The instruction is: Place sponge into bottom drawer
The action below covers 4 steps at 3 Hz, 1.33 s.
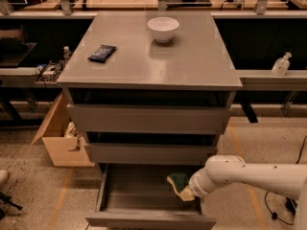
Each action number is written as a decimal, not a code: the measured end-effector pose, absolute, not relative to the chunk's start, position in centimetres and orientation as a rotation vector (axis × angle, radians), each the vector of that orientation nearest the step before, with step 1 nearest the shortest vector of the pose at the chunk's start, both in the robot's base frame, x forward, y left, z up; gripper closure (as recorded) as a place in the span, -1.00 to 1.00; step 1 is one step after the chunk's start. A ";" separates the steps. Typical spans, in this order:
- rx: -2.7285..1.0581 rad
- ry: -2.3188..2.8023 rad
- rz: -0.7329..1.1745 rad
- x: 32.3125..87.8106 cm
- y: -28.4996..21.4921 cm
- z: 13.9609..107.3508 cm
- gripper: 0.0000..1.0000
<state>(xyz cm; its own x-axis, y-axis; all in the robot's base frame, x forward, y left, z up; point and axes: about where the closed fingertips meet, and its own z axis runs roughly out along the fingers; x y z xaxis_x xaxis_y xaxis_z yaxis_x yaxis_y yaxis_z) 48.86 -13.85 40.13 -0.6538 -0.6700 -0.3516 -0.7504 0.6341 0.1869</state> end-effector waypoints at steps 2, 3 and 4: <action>-1.183 2.555 0.681 48.6 -11.4 28.6 1.00; -1.235 2.494 0.793 49.9 -9.4 23.4 1.00; -1.235 2.494 0.793 49.9 -9.4 23.4 1.00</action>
Offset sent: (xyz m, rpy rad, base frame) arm 0.0065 0.0404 -0.1860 0.2313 0.0820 0.0965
